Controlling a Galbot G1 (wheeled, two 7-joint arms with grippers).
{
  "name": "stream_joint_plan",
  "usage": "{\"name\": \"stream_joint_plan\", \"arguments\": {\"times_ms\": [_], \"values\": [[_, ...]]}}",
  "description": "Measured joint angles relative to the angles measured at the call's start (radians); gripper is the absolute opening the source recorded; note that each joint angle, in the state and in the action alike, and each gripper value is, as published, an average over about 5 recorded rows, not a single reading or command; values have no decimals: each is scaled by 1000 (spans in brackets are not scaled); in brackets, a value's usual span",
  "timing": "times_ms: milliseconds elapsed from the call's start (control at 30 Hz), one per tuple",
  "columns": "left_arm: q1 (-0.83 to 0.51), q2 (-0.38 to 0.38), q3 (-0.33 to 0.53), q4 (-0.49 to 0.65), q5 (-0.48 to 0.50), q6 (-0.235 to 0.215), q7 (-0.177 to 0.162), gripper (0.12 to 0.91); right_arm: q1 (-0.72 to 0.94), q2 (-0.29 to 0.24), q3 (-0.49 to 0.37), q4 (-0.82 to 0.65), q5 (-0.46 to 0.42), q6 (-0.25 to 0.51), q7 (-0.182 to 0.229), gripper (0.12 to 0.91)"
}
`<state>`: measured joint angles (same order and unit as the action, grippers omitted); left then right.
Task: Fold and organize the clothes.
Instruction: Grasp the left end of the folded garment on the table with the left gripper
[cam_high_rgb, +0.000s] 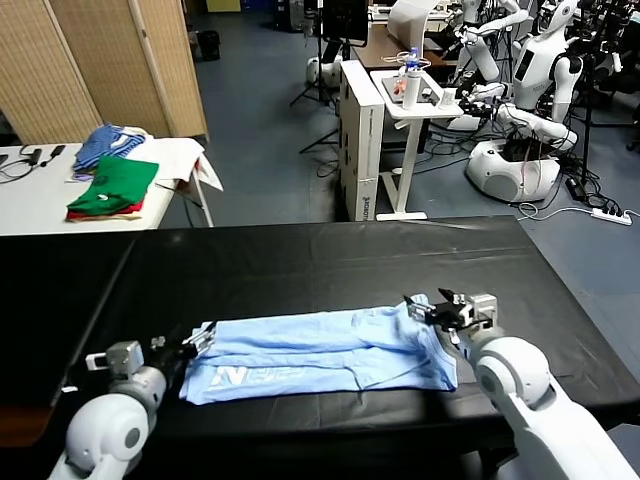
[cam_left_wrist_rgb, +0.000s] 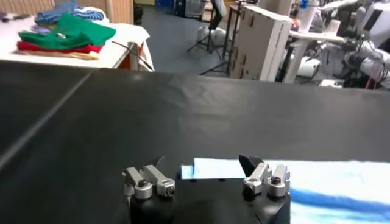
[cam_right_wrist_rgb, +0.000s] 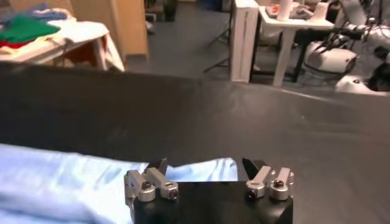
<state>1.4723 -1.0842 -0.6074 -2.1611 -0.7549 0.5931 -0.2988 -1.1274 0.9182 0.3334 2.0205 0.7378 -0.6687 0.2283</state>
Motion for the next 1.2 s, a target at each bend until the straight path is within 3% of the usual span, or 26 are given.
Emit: {"name": "stream_joint_plan", "arguments": {"times_ms": [600,700,833,933,1067,1200], "values": [[-125,-16,60,185,-16,17,5,907,100,90,-40,-200,-55,14,-12,896],[-141,-19,66,210,-15,13,6,907,104,99,-42,-218,-66,18,-25,803],[-146,-25,68,227,-12,9,7,895,110,112,-45,-242,-86,26,-40,592],[-142,-29,68,231,-9,7,6,792,113,119,-48,-253,-97,35,-46,411],[-137,-35,67,233,-2,4,7,553,117,127,-51,-264,-107,57,-42,196],[-142,-39,69,245,25,-9,30,269,114,142,-52,-274,-125,88,-24,152]]}}
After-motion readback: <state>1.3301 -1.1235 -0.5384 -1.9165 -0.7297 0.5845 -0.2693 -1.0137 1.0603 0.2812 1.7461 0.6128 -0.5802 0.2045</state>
